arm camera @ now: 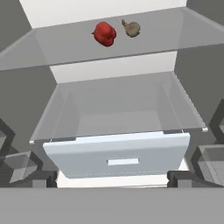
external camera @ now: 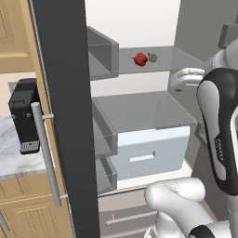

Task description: Retrieve the bottle and the shaker from the cabinet and place them next to the mixing bowl on the counter. Then add garlic from the fridge to the mixing bowl.

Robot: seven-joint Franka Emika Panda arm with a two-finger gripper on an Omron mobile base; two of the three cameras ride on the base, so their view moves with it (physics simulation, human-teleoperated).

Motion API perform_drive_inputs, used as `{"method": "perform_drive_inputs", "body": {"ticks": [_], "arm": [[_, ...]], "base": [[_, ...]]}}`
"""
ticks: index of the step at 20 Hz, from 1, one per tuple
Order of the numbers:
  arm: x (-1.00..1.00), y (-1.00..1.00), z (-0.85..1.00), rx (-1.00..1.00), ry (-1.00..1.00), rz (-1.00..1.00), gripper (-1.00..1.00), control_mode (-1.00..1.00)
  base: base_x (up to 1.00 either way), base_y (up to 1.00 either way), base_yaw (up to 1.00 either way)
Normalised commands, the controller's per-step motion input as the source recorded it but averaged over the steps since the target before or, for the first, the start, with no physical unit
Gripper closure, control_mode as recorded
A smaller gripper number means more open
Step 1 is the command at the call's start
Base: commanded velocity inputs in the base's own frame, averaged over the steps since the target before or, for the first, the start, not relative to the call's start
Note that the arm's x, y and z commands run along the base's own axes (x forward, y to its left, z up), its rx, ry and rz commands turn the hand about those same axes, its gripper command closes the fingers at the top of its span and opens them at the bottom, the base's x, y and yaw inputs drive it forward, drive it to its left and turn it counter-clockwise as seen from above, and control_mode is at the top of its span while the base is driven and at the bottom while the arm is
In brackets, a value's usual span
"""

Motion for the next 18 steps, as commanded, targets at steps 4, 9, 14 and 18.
{"method": "perform_drive_inputs", "body": {"ticks": [4,9,14,18], "arm": [[0.33,0.0,0.07,-0.01,0.0,0.0,-1.0,-1.0],[0.53,0.0,-0.01,-0.01,-0.01,0.0,-1.0,-1.0],[0.81,0.0,-0.02,0.0,-0.08,0.02,-1.0,-1.0],[0.71,0.0,0.03,0.0,-0.08,0.03,-1.0,-1.0]], "base": [[0.0,0.0,0.0],[0.0,0.0,0.0],[0.0,0.0,0.0],[0.0,0.0,0.0]]}}
